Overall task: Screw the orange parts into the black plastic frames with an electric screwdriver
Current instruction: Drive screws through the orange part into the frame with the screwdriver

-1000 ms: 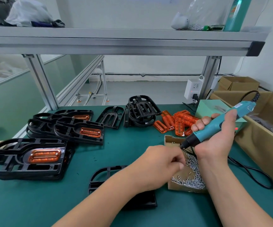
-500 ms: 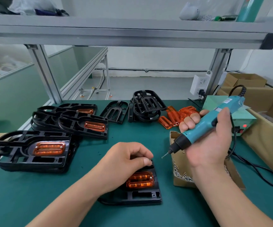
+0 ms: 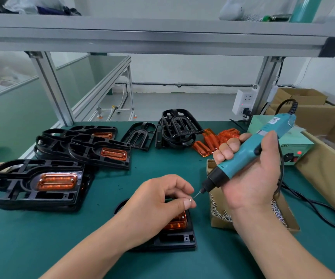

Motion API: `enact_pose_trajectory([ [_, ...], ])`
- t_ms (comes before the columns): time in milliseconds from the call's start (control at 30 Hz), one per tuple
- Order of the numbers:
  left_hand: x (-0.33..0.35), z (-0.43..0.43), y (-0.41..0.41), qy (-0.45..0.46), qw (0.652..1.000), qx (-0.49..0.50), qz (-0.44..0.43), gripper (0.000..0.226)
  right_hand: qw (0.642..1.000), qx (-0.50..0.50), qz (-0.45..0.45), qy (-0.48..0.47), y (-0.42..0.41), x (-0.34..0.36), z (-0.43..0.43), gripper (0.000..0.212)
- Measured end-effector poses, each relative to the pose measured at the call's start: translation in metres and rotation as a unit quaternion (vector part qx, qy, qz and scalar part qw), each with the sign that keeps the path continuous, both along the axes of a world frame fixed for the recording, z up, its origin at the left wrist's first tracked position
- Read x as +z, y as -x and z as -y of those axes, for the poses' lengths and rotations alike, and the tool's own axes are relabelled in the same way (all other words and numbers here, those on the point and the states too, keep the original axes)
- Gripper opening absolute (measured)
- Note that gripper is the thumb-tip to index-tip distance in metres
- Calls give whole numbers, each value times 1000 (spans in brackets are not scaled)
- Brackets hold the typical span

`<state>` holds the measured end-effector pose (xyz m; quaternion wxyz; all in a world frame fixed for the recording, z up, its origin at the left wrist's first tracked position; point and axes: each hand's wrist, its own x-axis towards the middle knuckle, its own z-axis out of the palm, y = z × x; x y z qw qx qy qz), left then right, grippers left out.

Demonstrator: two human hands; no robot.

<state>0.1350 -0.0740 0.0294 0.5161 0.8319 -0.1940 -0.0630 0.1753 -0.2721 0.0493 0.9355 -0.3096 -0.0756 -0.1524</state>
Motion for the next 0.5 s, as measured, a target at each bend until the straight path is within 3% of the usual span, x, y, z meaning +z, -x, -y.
enact_pose_trajectory([
  [500,-3,0,0,-7,1000,8,13,18,999,11,18,29,5,1,-4,39],
])
